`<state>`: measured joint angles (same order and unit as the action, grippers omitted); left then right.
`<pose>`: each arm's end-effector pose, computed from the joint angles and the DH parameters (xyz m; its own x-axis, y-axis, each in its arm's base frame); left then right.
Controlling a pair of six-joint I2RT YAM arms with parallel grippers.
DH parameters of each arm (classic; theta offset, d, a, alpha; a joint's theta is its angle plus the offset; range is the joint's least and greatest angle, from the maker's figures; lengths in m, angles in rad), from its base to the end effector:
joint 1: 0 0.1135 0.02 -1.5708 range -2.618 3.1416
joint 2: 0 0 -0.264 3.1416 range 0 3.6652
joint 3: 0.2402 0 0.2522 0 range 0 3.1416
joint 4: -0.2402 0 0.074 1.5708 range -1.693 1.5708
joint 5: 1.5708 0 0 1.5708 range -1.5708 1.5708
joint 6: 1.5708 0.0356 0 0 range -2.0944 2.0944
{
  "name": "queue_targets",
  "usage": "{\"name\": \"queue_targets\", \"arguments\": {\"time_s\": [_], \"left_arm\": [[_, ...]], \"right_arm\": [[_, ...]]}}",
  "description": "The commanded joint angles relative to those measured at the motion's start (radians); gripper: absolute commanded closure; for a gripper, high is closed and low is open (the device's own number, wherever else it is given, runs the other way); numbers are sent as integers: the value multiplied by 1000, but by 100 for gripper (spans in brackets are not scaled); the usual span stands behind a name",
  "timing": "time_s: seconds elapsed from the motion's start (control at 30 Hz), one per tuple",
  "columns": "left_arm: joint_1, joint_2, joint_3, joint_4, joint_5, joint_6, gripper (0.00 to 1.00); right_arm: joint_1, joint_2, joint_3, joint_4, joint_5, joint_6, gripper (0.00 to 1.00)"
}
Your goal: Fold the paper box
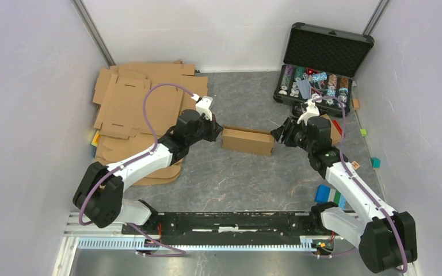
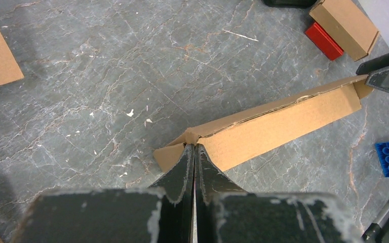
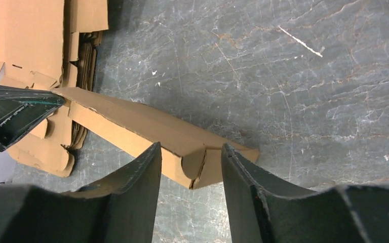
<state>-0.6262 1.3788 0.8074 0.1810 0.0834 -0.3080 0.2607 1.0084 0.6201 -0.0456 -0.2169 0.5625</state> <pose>0.2489 -0.1837 0.2490 -0.4898 -0.0185 -0.8716 0.5226 0.7940 -0.3106 0.2177 0.0660 0.2539 -0.5785 0.3847 -0.7193 -0.1559 0.8134 0.5604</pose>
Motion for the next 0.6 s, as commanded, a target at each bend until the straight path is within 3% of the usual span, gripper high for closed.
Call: {"name": "queue_targets", "arguments": {"time_s": [0.0, 0.43, 0.57], "left_arm": [[-13, -14, 32, -18, 8, 41, 98], [-22, -7, 36, -25, -6, 49, 98], [-26, -6, 38, -27, -12, 52, 98]], "right_arm": [[-5, -30, -22, 67, 24, 25, 50], [-5, -52, -105, 74, 6, -16, 64], [-5, -46, -74, 49, -26, -77, 58]]}}
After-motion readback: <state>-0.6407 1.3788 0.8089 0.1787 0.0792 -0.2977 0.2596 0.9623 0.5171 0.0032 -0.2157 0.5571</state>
